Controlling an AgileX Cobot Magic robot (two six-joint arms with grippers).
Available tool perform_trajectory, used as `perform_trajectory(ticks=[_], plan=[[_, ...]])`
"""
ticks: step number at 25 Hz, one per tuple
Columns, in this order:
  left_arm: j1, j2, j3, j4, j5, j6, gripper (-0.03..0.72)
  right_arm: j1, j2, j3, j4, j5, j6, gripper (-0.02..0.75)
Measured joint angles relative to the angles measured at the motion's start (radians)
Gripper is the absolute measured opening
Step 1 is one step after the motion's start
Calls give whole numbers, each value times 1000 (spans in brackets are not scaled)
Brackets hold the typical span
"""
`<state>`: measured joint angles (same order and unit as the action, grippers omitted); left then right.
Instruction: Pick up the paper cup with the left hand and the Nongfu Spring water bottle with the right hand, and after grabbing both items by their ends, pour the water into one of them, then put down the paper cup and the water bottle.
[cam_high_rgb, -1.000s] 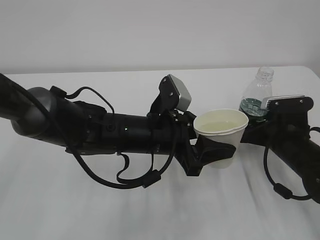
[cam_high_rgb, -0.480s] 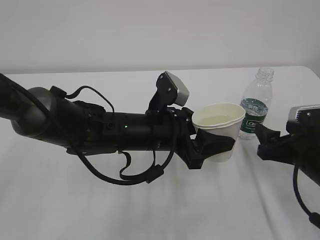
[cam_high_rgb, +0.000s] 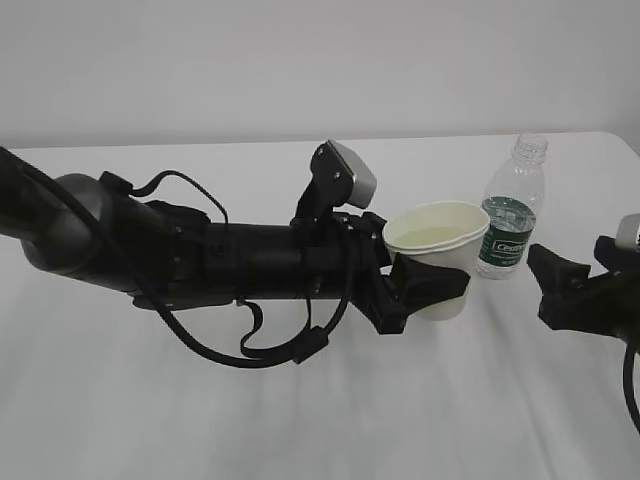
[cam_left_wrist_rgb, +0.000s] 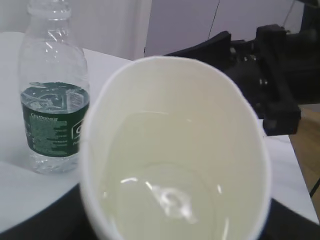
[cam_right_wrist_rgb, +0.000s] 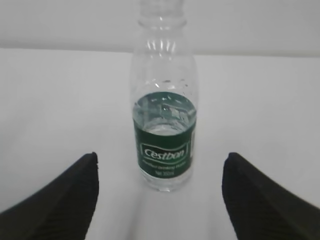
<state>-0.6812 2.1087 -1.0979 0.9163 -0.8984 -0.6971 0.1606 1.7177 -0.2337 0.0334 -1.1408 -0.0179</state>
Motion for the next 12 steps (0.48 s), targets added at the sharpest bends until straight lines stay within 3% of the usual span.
perform_trajectory(ticks=[12], plan=[[95, -74, 0, -2, 0, 0, 421, 0, -74, 13, -68, 0, 5, 587]])
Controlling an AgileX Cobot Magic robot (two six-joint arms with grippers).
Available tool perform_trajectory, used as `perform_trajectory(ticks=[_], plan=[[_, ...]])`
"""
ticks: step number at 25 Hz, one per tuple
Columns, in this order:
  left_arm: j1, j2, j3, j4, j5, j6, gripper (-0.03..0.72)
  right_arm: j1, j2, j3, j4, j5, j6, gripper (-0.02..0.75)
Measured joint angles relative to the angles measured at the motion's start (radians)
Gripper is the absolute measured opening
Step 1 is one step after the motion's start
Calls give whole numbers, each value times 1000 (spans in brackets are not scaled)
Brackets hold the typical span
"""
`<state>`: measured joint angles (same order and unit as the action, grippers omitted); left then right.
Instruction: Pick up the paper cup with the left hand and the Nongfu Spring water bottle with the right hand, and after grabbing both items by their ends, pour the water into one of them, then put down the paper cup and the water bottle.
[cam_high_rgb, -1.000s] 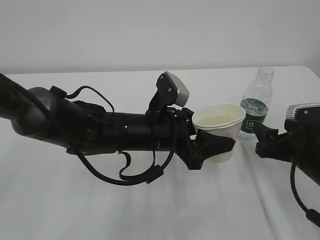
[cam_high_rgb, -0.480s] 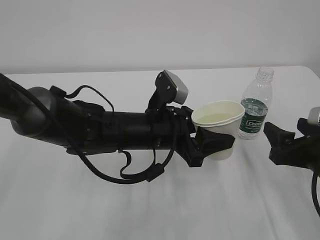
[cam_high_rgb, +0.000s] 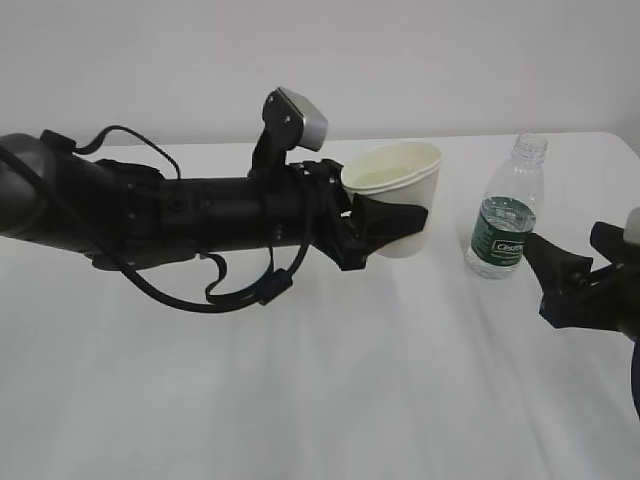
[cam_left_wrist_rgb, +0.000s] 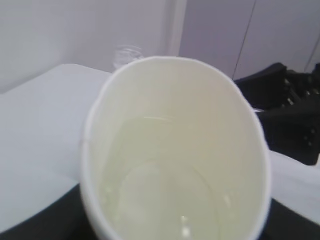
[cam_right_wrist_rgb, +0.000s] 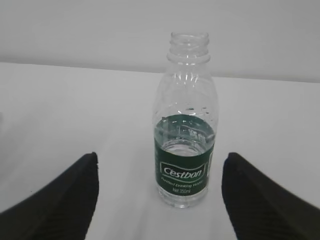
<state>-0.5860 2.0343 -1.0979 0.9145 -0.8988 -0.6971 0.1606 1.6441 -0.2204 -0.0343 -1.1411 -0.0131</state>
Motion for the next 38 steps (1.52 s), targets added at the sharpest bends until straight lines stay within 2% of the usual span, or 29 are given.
perform_trajectory(ticks=[5, 11, 18, 31, 38], plan=[[38, -55, 0, 2, 31, 0, 421, 0, 0, 20, -11, 0, 0, 587], [69, -131, 0, 44, 164, 0, 421, 0, -1, 28, -16, 0, 0, 587], [84, -205, 0, 54, 276, 0, 420, 0, -1, 30, -16, 0, 0, 587], [151, -211, 2, 31, 282, 0, 419, 0, -1, 30, -36, 0, 2, 587], [228, -211, 99, -12, 202, 0, 419, 0, -1, 30, -38, 0, 2, 587]])
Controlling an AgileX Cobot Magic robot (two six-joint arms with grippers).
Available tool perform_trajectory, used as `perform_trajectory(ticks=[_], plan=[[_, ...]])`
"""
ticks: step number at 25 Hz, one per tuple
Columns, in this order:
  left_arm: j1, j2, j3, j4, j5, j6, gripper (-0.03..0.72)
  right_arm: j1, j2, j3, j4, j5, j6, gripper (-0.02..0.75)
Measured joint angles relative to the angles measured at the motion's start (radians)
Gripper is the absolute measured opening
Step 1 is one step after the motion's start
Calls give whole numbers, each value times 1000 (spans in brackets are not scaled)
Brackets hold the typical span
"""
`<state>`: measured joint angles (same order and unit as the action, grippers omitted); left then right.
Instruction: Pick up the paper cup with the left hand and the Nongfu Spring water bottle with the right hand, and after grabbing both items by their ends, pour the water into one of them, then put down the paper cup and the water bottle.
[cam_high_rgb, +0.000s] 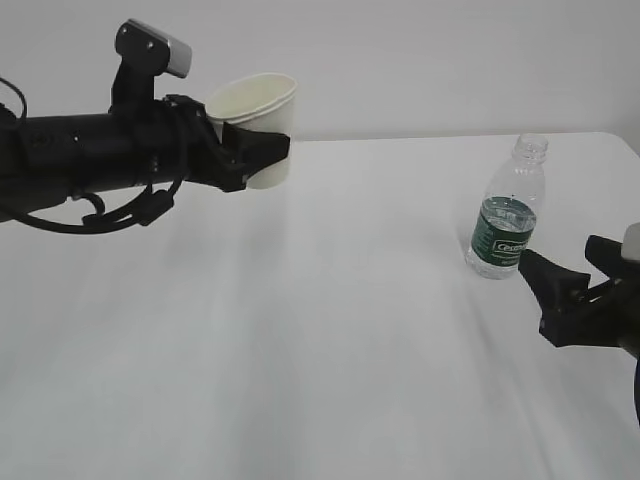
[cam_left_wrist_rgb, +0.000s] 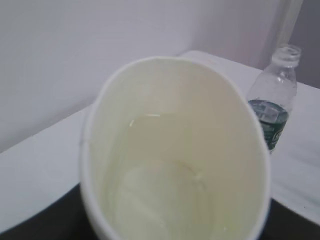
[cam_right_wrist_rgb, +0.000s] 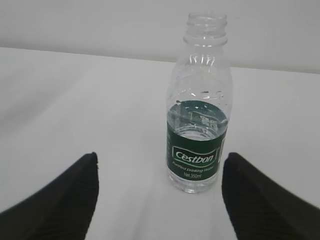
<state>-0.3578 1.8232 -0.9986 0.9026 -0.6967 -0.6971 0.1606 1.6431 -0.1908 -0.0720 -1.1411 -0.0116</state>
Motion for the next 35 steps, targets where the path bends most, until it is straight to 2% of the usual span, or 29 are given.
perform_trajectory(ticks=[22, 35], plan=[[201, -2, 118, -32, -113, 0, 414, 0, 0, 0, -2, 0, 0, 587], [223, -2, 118, -45, -145, 6, 414, 0, 0, 0, -3, 0, 0, 587]])
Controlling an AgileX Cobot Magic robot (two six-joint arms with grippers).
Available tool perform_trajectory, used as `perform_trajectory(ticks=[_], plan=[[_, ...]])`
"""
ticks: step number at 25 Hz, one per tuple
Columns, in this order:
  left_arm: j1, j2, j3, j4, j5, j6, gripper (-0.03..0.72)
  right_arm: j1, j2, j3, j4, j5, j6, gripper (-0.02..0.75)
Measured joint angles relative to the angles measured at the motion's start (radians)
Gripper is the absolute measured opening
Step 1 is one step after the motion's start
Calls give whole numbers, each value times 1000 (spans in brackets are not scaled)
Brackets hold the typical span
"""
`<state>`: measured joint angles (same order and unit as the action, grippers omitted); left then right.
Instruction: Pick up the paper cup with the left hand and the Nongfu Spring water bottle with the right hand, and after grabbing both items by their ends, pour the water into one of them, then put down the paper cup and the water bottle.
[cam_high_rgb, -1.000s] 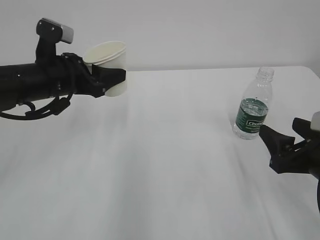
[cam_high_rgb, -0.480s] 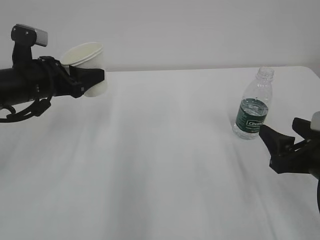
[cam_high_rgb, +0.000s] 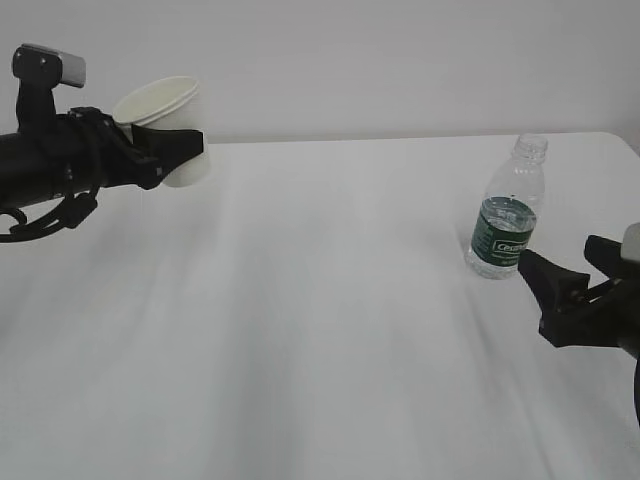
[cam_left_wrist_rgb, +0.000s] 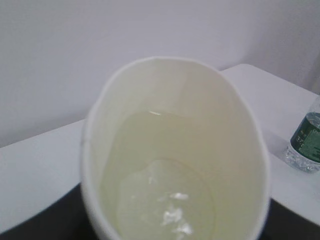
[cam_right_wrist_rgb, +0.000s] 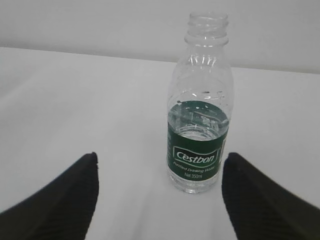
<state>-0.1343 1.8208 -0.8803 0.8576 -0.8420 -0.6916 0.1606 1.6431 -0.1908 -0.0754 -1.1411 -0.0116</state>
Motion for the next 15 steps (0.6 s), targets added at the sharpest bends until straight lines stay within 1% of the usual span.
perform_trajectory(ticks=[7, 10, 15], plan=[[0, 52, 0, -29, -16, 0, 414, 0, 0, 0, 0, 0, 0, 587], [2, 84, 0, -31, -51, 4, 414, 0, 0, 0, 0, 0, 0, 587], [3, 103, 0, -38, -87, 79, 414, 0, 0, 0, 0, 0, 0, 587]])
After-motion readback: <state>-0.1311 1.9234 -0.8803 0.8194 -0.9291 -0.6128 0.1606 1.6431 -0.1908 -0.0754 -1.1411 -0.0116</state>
